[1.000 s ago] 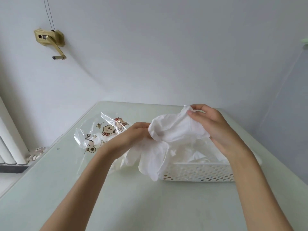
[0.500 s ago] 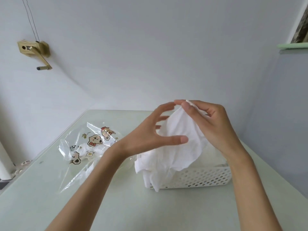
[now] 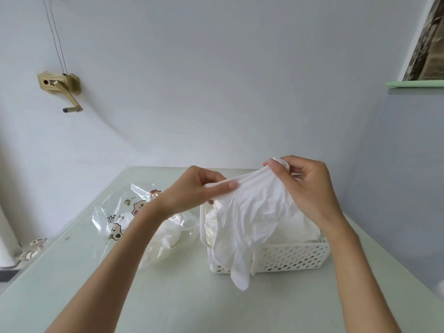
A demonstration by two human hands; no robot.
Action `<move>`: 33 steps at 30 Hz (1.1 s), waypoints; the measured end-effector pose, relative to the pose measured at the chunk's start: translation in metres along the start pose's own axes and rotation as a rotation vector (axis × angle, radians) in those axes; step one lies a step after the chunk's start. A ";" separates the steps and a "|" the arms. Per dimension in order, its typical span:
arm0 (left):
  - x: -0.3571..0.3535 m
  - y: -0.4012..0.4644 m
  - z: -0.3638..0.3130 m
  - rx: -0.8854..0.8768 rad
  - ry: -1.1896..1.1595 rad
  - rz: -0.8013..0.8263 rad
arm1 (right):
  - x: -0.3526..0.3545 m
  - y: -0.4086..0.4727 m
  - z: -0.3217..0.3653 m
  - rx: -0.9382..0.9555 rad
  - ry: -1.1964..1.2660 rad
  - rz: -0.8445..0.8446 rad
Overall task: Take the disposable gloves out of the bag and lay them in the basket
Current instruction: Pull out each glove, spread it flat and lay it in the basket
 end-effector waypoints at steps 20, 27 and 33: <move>-0.007 0.064 0.061 0.117 0.610 -0.287 | -0.019 0.001 -0.091 -0.398 -0.302 0.001; -0.061 0.106 0.065 0.036 0.667 -0.208 | 0.029 -0.003 -0.134 -0.369 -0.658 -0.075; -0.051 0.106 0.063 -0.041 0.642 -0.306 | 0.032 0.002 -0.145 -0.321 -0.806 -0.016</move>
Point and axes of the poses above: each hand's wrist, its own y-axis towards the middle knuckle, its own x-axis out of the back of the hand, z = x × y, the point moved 7 cm from there along y, towards the middle knuckle, and after that the axes turned 5 degrees about -z, right-handed, at the moved point
